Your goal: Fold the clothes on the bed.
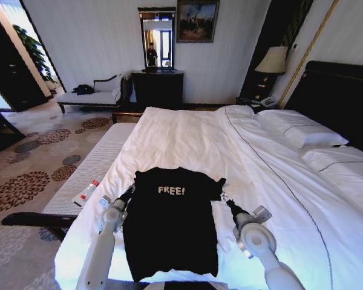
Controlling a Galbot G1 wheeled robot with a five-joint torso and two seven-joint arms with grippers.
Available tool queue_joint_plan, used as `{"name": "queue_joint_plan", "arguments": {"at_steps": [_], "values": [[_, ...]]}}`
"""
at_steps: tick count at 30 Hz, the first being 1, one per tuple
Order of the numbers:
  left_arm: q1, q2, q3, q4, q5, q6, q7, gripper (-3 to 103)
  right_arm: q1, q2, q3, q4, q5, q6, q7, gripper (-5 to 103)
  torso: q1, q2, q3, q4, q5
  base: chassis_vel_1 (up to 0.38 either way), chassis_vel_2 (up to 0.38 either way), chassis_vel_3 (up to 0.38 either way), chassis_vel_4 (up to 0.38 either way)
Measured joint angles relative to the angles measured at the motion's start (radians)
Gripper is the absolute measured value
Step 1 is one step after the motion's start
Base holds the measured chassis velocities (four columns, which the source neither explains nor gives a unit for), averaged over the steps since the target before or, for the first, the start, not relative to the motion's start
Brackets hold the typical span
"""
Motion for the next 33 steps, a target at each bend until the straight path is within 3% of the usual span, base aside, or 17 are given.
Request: {"name": "queue_joint_plan", "arguments": {"at_steps": [3,5,8,14,19,33], "values": [[0.001,-0.001,0.001,0.001,0.005,0.000,0.003,16,0.000,-0.001,0.001,0.000,0.000,0.001,0.000,100,0.000,0.000,0.000,0.0000,0.0000,0.000,0.000,0.000,0.000],[-0.001,-0.002,0.003,0.006,0.008,0.000,0.005,6,0.000,-0.002,0.003,-0.004,-0.001,0.002,0.000,100,0.000,0.000,0.000,0.0000,0.0000,0.000,0.000,0.000,0.000],[-0.006,0.004,0.005,0.008,0.009,-0.001,0.014,1,0.000,-0.002,0.003,-0.008,-0.002,0.003,0.000,100,0.000,0.000,0.000,-0.0001,0.0000,0.000,0.000,0.000,0.000],[-0.018,0.042,-0.009,0.012,0.012,-0.004,0.024,0,0.006,0.005,0.003,-0.015,-0.002,0.004,-0.001,100,0.000,0.000,0.000,-0.0001,-0.0001,0.000,0.000,0.000,0.000],[-0.049,0.112,-0.054,0.041,-0.004,-0.007,0.027,0,0.021,0.008,-0.001,-0.032,-0.002,0.004,-0.001,100,0.000,0.000,0.000,0.0001,-0.0001,0.000,0.000,0.000,0.000],[-0.133,0.160,-0.089,0.163,0.035,-0.022,0.051,0,0.017,0.010,-0.004,-0.038,-0.005,0.006,-0.002,100,0.000,0.000,0.000,0.0000,-0.0001,0.000,0.000,0.000,0.000]]}}
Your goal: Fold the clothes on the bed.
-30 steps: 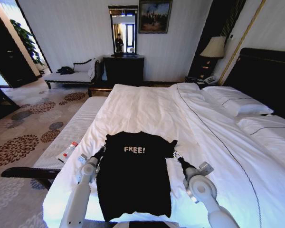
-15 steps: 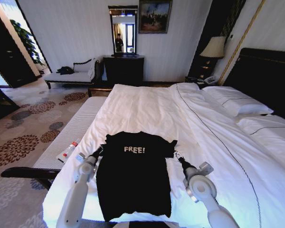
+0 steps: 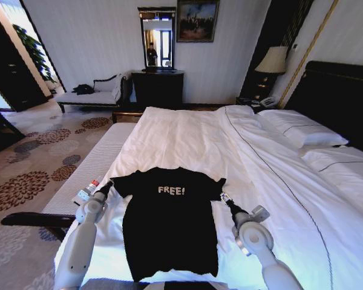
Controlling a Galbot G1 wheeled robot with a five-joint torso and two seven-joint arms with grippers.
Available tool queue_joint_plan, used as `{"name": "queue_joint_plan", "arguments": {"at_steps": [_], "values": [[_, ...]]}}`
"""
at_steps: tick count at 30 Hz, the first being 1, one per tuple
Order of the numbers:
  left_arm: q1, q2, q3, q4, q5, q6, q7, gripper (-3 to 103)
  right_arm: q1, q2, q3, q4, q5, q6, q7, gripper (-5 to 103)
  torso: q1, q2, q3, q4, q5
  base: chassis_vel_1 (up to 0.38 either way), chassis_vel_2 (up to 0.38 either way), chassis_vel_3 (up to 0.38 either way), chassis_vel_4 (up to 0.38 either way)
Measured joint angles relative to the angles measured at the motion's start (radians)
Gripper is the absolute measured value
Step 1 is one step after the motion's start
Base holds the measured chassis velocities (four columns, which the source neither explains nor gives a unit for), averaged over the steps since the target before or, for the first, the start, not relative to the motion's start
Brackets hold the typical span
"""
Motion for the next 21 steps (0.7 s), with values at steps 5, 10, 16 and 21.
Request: {"name": "queue_joint_plan", "arguments": {"at_steps": [5,10,16,21], "values": [[-0.051,-0.005,0.009,0.065,0.029,-0.004,0.004,0,-0.008,0.005,0.000,0.002,-0.009,0.001,-0.001,100,0.000,0.000,0.000,-0.0002,0.0001,0.000,0.000,0.000,0.000],[-0.062,-0.009,0.002,0.092,0.040,-0.005,0.001,0,-0.014,0.000,0.003,0.007,-0.011,0.001,-0.001,100,0.000,0.000,0.000,-0.0004,0.0001,0.000,0.000,0.000,0.000],[-0.017,-0.008,-0.025,0.085,0.056,-0.006,-0.001,0,0.004,-0.009,0.005,0.003,-0.011,0.001,-0.002,100,0.000,0.000,0.000,0.0000,0.0002,0.000,0.000,0.000,0.000],[0.008,-0.016,-0.039,0.063,0.069,-0.014,-0.012,0,0.027,-0.009,-0.001,-0.030,-0.009,0.016,-0.025,100,0.000,0.000,0.000,-0.0001,0.0001,0.000,0.000,0.000,0.000]]}}
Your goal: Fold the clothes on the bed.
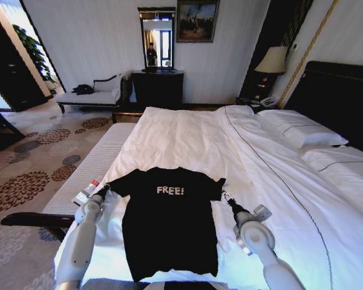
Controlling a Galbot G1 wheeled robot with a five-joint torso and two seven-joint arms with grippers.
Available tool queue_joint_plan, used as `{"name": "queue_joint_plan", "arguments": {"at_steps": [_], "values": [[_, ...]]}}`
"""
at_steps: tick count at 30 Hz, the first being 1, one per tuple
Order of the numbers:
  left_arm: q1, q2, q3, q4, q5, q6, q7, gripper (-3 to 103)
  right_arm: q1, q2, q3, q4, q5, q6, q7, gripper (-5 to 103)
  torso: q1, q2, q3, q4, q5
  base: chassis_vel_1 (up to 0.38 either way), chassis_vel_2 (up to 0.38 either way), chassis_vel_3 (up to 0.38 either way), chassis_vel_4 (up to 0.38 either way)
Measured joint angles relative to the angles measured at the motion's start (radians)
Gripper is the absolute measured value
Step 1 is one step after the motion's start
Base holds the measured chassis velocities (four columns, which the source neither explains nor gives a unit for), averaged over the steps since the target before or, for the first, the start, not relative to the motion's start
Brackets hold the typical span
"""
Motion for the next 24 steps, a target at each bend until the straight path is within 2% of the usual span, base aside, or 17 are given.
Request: {"name": "queue_joint_plan", "arguments": {"at_steps": [2,4,6,7,9,10,12,13,14,15,17,18,20,21,22,23,24], "values": [[0.006,-0.001,-0.005,-0.018,0.001,-0.001,-0.012,-2,0.010,-0.003,-0.002,-0.018,0.005,0.009,-0.018,100,0.000,0.000,0.000,0.0000,0.0001,0.000,0.000,0.000,0.000],[0.010,-0.002,-0.009,-0.030,0.002,-0.001,-0.021,3,0.017,-0.007,-0.002,-0.028,0.008,0.014,-0.028,100,0.000,0.000,0.000,0.0001,0.0003,0.000,0.000,0.000,0.000],[0.025,-0.002,-0.018,-0.064,0.003,0.014,-0.049,14,0.040,-0.016,-0.003,-0.061,0.014,0.024,-0.049,100,0.000,0.000,0.000,0.0001,0.0001,0.000,0.000,0.000,0.000],[0.030,-0.002,-0.022,-0.072,0.004,0.018,-0.056,14,0.047,-0.017,-0.003,-0.073,0.016,0.025,-0.052,100,0.000,0.000,0.000,0.0000,0.0000,0.000,0.000,0.000,0.000],[0.057,0.001,-0.042,-0.108,0.004,0.025,-0.073,24,0.078,-0.022,-0.004,-0.126,0.022,0.031,-0.061,100,0.000,0.000,0.000,0.0001,0.0001,0.000,0.000,0.000,0.000],[0.057,0.001,-0.042,-0.108,0.004,0.025,-0.073,24,0.078,-0.022,-0.004,-0.126,0.022,0.031,-0.061,100,0.000,0.000,0.000,0.0001,0.0001,0.000,0.000,0.000,0.000],[0.106,0.003,-0.077,-0.172,-0.001,0.028,-0.089,36,0.113,-0.021,-0.004,-0.183,0.026,0.040,-0.071,100,0.000,0.000,0.000,0.0001,0.0002,0.000,0.000,0.000,0.000],[0.117,0.003,-0.083,-0.185,-0.001,0.028,-0.093,36,0.118,-0.019,-0.004,-0.192,0.027,0.041,-0.074,100,0.000,0.000,0.000,0.0000,0.0002,0.000,0.000,0.000,0.000],[0.175,0.002,-0.110,-0.254,-0.002,0.031,-0.105,46,0.137,-0.012,-0.004,-0.223,0.036,0.047,-0.084,100,0.000,0.000,0.000,0.0000,0.0001,0.000,0.000,0.000,0.000],[0.210,0.000,-0.125,-0.296,-0.002,0.032,-0.113,52,0.146,-0.008,-0.003,-0.238,0.042,0.051,-0.091,100,0.000,0.000,0.000,0.0002,0.0001,0.000,0.000,0.000,0.000],[0.242,-0.003,-0.137,-0.340,-0.002,0.032,-0.119,52,0.151,-0.003,-0.002,-0.249,0.048,0.055,-0.101,100,0.000,0.000,0.000,0.0005,-0.0001,0.000,0.000,0.000,0.000],[0.260,-0.005,-0.142,-0.367,-0.003,0.032,-0.122,57,0.152,-0.001,-0.001,-0.253,0.050,0.058,-0.106,100,0.000,0.000,0.000,0.0004,0.0000,0.000,0.000,0.000,0.000],[0.334,-0.022,-0.155,-0.518,-0.020,0.034,-0.132,68,0.149,0.014,0.020,-0.276,0.059,0.082,-0.146,100,0.000,0.000,0.000,0.0003,0.0002,0.000,0.000,0.000,0.000],[0.334,-0.022,-0.155,-0.518,-0.020,0.034,-0.132,68,0.149,0.014,0.020,-0.276,0.059,0.082,-0.146,100,0.000,0.000,0.000,0.0003,0.0002,0.000,0.000,0.000,0.000],[0.356,-0.032,-0.159,-0.573,-0.035,0.037,-0.136,74,0.151,0.017,0.025,-0.287,0.064,0.091,-0.159,100,0.000,0.000,0.000,-0.0006,0.0000,0.000,0.000,0.000,0.000],[0.370,-0.040,-0.162,-0.607,-0.046,0.040,-0.137,74,0.154,0.019,0.026,-0.294,0.070,0.095,-0.167,100,0.000,0.000,0.000,-0.0009,0.0000,0.000,0.000,0.000,0.000],[0.392,-0.055,-0.168,-0.658,-0.065,0.045,-0.142,79,0.163,0.022,0.027,-0.307,0.082,0.100,-0.179,100,0.000,0.000,0.000,-0.0006,0.0003,0.000,0.000,0.000,0.000]]}}
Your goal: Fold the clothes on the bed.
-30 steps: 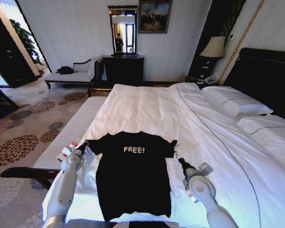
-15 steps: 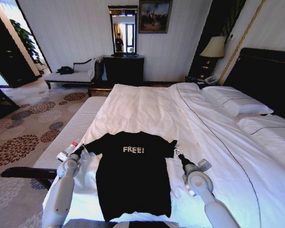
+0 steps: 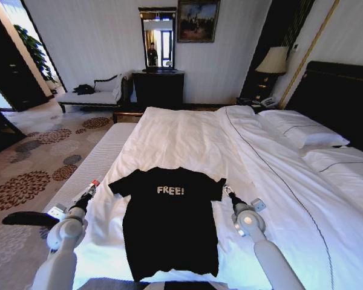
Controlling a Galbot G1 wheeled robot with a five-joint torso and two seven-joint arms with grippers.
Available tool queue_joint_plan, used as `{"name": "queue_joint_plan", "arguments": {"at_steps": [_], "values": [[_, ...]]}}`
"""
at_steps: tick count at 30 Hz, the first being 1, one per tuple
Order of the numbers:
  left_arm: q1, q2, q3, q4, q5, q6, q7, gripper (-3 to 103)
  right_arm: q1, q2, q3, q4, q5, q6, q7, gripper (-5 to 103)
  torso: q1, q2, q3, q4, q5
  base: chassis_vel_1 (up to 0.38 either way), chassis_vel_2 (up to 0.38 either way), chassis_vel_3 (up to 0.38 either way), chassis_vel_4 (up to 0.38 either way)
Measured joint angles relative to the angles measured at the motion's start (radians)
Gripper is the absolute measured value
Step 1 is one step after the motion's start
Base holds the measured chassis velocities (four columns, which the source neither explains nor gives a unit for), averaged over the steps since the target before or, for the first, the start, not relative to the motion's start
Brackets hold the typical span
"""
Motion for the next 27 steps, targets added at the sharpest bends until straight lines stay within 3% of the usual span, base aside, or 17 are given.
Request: {"name": "queue_joint_plan", "arguments": {"at_steps": [5,10,23,27], "values": [[0.070,-0.060,-0.025,-0.232,-0.079,0.016,-0.018,98,0.005,0.020,-0.002,-0.028,0.040,0.018,-0.023,100,0.000,0.000,0.000,0.0009,0.0000,0.000,0.000,0.000,0.000],[0.102,-0.095,-0.053,-0.350,-0.144,0.028,-0.043,100,-0.023,0.059,-0.012,-0.023,0.043,0.028,-0.029,100,0.000,0.000,0.000,0.0005,-0.0001,0.000,0.000,0.000,0.000],[0.130,-0.139,-0.085,-0.474,-0.264,0.036,-0.084,100,-0.038,0.126,-0.038,-0.015,0.080,0.070,-0.040,101,0.000,0.000,0.000,0.0006,0.0001,0.000,0.000,0.000,0.000],[0.135,-0.150,-0.076,-0.480,-0.265,0.044,-0.090,100,-0.022,0.131,-0.039,-0.016,0.101,0.090,-0.061,90,0.000,0.000,0.000,0.0007,-0.0001,0.000,0.000,0.000,0.000]]}}
